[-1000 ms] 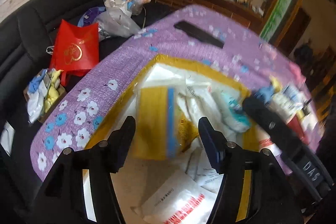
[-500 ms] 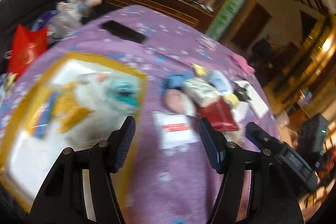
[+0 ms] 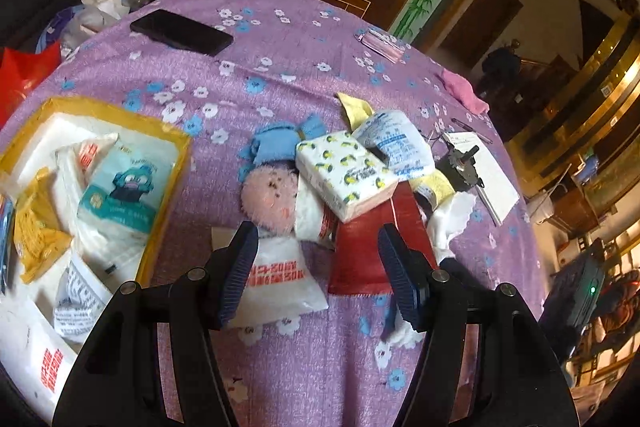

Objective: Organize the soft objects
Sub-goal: 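Grasp lemon-print tissue pack with left gripper while right gripper grasps white towel, then carry tissue pack and towel into the yellow-edged box and open both grippers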

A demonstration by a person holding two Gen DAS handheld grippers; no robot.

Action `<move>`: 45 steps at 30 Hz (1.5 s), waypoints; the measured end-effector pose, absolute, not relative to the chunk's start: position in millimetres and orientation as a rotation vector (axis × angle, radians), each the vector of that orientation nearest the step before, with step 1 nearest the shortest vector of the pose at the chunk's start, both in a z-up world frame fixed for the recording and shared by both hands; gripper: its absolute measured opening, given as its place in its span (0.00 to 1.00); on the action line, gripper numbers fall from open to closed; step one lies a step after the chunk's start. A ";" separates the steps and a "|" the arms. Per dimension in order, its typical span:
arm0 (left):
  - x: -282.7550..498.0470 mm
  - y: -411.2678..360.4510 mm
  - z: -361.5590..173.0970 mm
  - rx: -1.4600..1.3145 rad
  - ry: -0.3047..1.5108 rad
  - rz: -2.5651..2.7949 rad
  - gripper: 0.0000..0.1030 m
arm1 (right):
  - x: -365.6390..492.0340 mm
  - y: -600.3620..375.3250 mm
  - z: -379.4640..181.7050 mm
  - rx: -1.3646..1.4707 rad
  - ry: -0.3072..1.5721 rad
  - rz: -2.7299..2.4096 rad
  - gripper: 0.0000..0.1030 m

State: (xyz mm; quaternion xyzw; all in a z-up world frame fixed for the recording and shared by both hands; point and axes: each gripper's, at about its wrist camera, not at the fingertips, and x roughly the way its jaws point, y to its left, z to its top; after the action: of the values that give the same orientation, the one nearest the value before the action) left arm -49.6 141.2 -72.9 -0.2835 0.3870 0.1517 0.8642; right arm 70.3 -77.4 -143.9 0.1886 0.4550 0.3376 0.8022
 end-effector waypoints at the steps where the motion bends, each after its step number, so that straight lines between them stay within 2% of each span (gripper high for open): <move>1: -43.4 141.8 -72.2 -0.598 0.819 0.317 0.61 | 70.5 -72.5 -145.6 0.387 0.991 0.728 0.62; 12: 63.3 149.8 -88.9 -0.529 0.945 0.400 0.61 | 63.3 -55.1 -143.9 0.251 0.987 0.719 0.62; 23: 46.0 154.4 -107.5 -0.544 0.987 0.415 0.61 | 61.5 -54.8 -144.7 0.250 0.986 0.720 0.62; 25: 47.0 154.5 -113.1 -0.507 0.971 0.417 0.58 | 59.4 -53.9 -144.6 0.233 0.980 0.715 0.61; 26: 42.3 152.8 -111.3 -0.484 0.951 0.425 0.51 | 59.5 -53.2 -144.6 0.221 0.977 0.703 0.56; 27: 38.3 152.0 -109.9 -0.484 0.940 0.422 0.51 | 60.3 -52.9 -145.1 0.214 0.976 0.690 0.47; 30: 10.7 150.0 -102.4 -0.548 0.882 0.361 0.51 | 64.1 -59.3 -146.6 0.253 0.982 0.685 0.39; 40: -130.5 144.5 -68.0 -0.706 0.667 0.269 0.51 | 54.2 -83.2 -120.1 0.407 0.795 0.796 0.37; 45: -200.0 163.8 -46.0 -0.695 0.618 0.363 0.51 | 24.1 -74.2 -101.2 0.362 0.683 0.939 0.37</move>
State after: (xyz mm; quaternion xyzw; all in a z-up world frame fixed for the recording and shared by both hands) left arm -200.0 163.8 -46.0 -0.3333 0.2965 0.1741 0.8779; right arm 24.1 -74.2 -101.2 0.1701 0.3208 0.4409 0.8208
